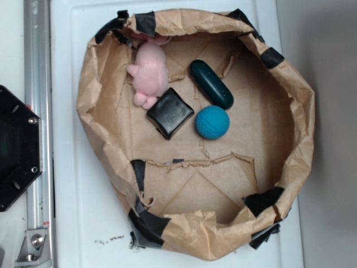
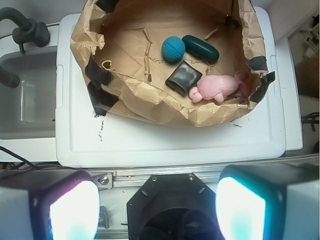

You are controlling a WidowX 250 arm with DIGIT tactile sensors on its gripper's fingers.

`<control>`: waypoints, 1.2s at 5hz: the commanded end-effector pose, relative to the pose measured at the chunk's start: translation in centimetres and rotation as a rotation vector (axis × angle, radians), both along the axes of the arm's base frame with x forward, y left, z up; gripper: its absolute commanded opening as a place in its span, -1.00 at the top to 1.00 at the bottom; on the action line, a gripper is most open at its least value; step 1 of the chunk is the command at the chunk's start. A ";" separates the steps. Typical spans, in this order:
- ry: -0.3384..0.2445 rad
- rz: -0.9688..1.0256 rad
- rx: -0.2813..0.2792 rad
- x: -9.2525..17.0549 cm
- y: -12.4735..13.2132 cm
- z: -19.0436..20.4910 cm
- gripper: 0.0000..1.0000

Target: Grab the plastic pickle.

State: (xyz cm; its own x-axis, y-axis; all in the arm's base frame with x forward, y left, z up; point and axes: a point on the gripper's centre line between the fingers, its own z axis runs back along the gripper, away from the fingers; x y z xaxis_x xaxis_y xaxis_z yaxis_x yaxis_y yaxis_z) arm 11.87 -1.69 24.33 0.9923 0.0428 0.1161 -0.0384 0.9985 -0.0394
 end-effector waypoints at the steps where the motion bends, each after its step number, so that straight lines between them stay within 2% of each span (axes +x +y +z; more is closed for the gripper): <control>1: 0.000 0.000 0.000 0.0 0.0 0.0 -1.00; 2: -0.151 -0.222 0.068 5.0 0.6 -2.2 -1.00; 3: -0.262 -0.227 0.086 9.9 2.5 -3.8 -1.00; 4: -0.301 -0.256 0.144 13.3 3.8 -6.9 -1.00; 5: -0.237 -0.209 0.236 14.6 5.9 -10.1 -1.00; 6: -0.237 -0.209 0.236 14.6 5.9 -10.1 -1.00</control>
